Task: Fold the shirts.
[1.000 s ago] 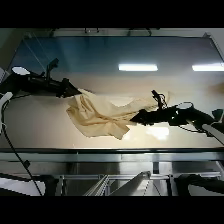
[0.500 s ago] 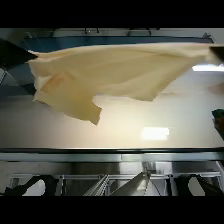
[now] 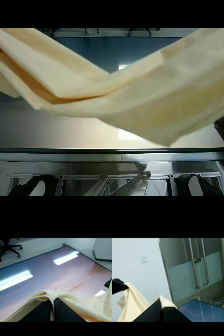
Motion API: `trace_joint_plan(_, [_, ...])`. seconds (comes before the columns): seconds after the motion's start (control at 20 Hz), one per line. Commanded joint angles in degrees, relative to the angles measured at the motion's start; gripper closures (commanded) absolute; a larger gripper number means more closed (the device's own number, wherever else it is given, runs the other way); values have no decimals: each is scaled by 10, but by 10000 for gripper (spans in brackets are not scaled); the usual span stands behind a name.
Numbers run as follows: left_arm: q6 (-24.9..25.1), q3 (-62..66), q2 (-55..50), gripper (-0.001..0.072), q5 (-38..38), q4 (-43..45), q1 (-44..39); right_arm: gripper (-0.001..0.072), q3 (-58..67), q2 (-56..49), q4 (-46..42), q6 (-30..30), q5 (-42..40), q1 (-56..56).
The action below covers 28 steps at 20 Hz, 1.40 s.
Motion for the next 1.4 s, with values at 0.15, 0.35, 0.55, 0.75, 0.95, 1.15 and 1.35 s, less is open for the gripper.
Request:
trace_joint_plan(0.15, [-22, 16, -170, 679, -44, 185, -183, 702, -31, -81, -241, 10, -48, 109])
trace_joint_plan(0.35, [-15, 16, -363, 678, -39, 252, -205, 702, -121, -187, -349, 9, -150, 167])
trace_joint_plan(0.55, [-7, 20, -564, 677, 23, 249, -169, 701, -150, -366, -344, -23, -256, 187])
trace_joint_plan(0.75, [-38, 106, -676, 400, 53, 242, -127, 233, -93, -502, -285, -58, -293, 163])
trace_joint_plan(0.95, [-44, 56, -624, 399, 40, 230, -70, 246, -80, -502, -379, -21, -165, 103])
trace_joint_plan(1.15, [-47, -86, -545, 392, -40, 231, -33, 327, -139, -501, -537, 62, -20, 59])
trace_joint_plan(1.35, [-21, -263, -468, 393, 19, 231, -31, 416, -263, -489, -584, 84, -1, 55])
